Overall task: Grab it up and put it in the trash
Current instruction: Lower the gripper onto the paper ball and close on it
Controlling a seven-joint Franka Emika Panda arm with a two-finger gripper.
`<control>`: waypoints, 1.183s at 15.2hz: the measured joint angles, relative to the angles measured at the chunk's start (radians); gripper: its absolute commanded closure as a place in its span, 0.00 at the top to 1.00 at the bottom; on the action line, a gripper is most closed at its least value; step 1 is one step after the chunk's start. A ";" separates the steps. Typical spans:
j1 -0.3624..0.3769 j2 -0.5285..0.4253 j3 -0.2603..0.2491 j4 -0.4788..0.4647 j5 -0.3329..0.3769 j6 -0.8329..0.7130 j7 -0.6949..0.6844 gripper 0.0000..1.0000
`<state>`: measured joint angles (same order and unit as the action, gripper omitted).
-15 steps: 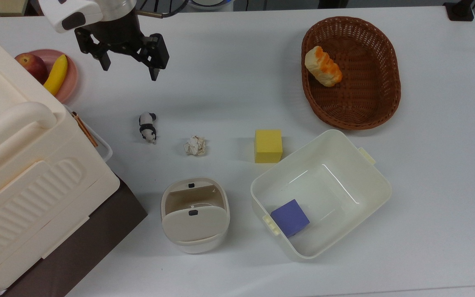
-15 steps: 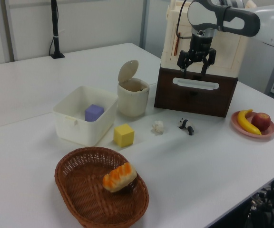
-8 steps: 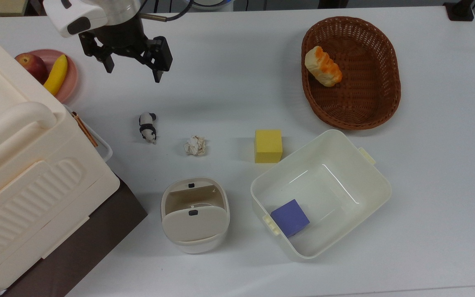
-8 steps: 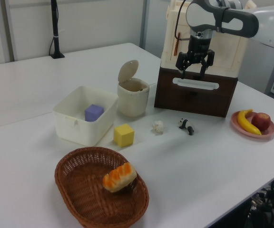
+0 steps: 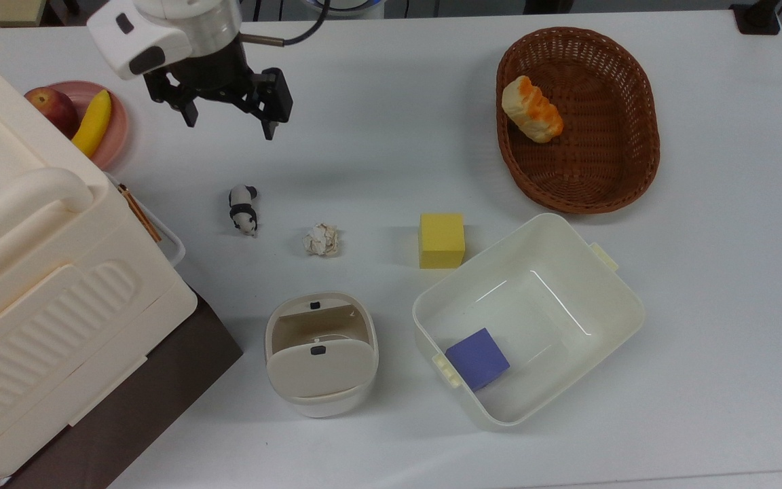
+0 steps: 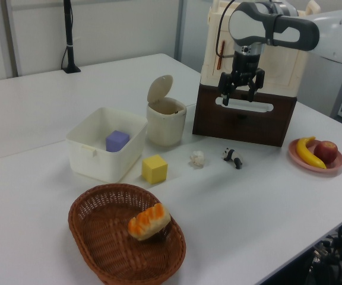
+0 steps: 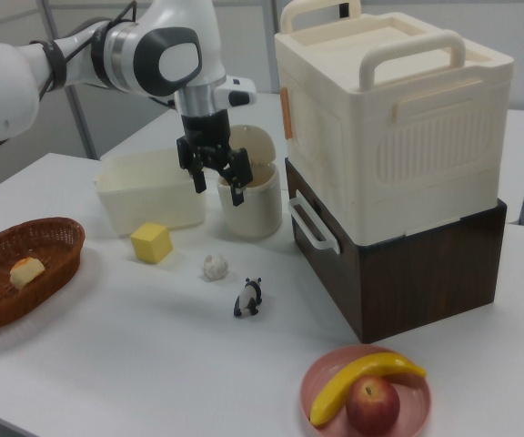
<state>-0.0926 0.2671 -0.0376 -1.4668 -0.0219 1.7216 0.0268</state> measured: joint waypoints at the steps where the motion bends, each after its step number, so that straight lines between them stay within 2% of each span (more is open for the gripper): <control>1: 0.007 0.005 0.000 -0.004 0.000 0.002 -0.001 1.00; 9: 0.061 0.068 0.002 -0.049 0.000 0.105 -0.001 1.00; 14: 0.132 0.170 0.003 -0.062 -0.017 0.162 0.000 1.00; 18: 0.137 0.236 0.003 -0.075 -0.028 0.258 -0.001 1.00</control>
<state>0.0447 0.5031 -0.0348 -1.5415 -0.0496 1.9800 0.0263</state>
